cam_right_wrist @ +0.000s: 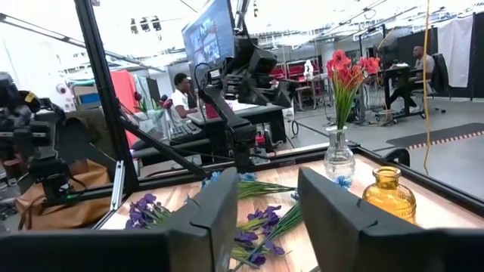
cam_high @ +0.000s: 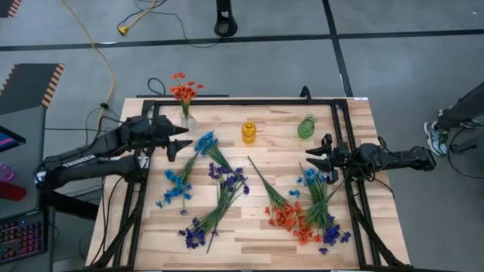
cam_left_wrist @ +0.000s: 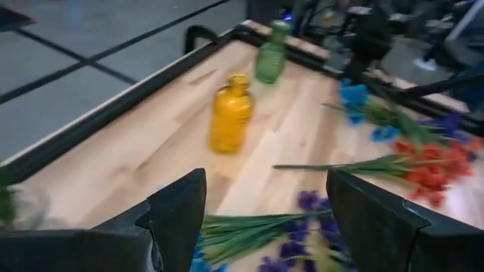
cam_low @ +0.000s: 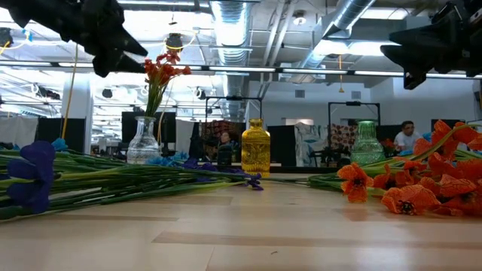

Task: Sort flowers into vase by color
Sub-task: Put the left orange flower into the transparent vase

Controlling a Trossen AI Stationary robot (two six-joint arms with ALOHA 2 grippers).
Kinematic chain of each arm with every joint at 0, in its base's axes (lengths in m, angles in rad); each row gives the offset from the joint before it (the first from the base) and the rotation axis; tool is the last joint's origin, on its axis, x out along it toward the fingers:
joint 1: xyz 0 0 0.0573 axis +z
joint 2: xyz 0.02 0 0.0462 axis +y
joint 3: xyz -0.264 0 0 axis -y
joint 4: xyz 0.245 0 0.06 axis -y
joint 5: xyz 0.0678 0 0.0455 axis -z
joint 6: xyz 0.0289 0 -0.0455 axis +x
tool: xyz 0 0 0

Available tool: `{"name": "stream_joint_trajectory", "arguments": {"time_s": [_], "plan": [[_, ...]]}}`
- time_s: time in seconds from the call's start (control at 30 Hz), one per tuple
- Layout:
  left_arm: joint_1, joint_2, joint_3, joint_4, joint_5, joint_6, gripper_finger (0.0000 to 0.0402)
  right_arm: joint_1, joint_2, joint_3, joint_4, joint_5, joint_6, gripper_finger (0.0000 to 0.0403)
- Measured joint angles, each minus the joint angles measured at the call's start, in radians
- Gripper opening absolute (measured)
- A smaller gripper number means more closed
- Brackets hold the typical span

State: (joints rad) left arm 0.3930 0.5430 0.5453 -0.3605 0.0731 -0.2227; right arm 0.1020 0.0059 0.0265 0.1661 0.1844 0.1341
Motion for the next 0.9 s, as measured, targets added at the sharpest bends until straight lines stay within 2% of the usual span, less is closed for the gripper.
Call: {"name": "stream_joint_trajectory", "arguments": {"time_s": [0.1, 0.23, 0.47, 0.53, 0.73, 0.9], "plan": [[-0.074, 0.002, 0.0, 0.064, -0.007, -0.016, 0.0261, 0.0, 0.0, 0.0, 0.0, 0.0, 0.0, 0.0187], [-0.171, 0.054, 0.0, 0.241, -0.014, -0.012, 0.0261, 0.0, 0.0, 0.0, 0.0, 0.0, -0.003, 0.0193], [-0.307, 0.301, 0.001, 0.621, -0.026, 0.096, 0.0261, 0.0, 0.0, 0.001, -0.001, 0.0, -0.003, 0.0192], [-0.326, 0.386, 0.023, 0.676, -0.027, 0.119, 0.0261, 0.0, 0.0, 0.001, -0.001, 0.0, -0.003, 0.0192], [-0.363, 0.658, 0.192, 0.678, -0.028, 0.189, 0.0261, 0.0, 0.0, 0.002, -0.009, 0.0, -0.003, 0.0192], [-0.385, 0.897, 0.398, 0.572, -0.028, 0.295, 0.0261, 0.0, 0.0, 0.002, -0.01, 0.0, -0.003, 0.0192]]}}
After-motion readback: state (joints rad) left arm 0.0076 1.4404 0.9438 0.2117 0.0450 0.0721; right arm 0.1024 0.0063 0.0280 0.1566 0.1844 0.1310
